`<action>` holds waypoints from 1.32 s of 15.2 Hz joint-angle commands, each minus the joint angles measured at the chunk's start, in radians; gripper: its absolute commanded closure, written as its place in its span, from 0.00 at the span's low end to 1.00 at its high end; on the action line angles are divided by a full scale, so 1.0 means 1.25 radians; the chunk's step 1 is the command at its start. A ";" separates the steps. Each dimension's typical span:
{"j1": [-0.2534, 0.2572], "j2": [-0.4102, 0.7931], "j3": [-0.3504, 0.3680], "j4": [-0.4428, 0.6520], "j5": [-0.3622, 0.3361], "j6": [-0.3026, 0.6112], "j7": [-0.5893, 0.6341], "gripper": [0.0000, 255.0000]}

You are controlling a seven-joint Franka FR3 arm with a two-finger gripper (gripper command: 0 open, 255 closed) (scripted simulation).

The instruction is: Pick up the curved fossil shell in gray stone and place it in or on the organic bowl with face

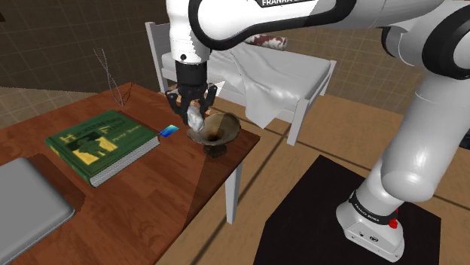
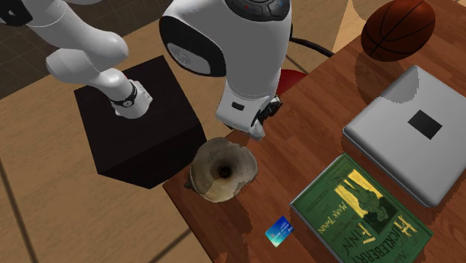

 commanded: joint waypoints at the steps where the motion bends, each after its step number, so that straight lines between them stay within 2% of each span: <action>1: -0.028 -0.028 -0.015 -0.031 0.019 0.005 -0.046 1.00; 8: -0.111 -0.096 -0.078 -0.104 0.061 0.010 -0.197 1.00; 20: -0.109 -0.085 -0.077 -0.220 0.058 0.136 -0.202 1.00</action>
